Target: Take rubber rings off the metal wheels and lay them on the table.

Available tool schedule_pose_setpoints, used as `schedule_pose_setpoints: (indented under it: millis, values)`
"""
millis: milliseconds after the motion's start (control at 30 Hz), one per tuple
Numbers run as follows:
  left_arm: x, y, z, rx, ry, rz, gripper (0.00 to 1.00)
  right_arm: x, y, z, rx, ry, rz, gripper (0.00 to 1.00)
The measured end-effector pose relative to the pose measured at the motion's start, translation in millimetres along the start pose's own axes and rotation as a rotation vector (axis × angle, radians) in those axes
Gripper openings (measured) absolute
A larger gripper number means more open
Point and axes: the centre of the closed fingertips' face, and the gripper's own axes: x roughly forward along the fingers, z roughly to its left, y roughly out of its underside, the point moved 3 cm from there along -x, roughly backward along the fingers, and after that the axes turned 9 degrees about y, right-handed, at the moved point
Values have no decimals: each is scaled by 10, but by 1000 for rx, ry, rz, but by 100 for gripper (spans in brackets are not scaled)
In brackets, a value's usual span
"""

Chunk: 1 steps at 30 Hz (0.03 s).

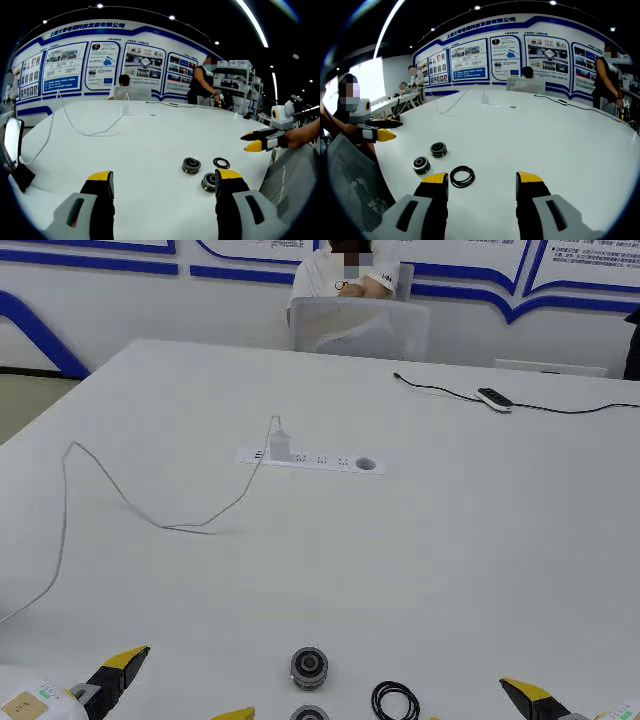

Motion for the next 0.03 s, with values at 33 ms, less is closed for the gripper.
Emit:
schedule_pose_setpoints:
  millis: [33]
  values:
    - [2, -3, -2, -1, 1, -1, 85, 0, 3, -4, 1, 1, 1, 56]
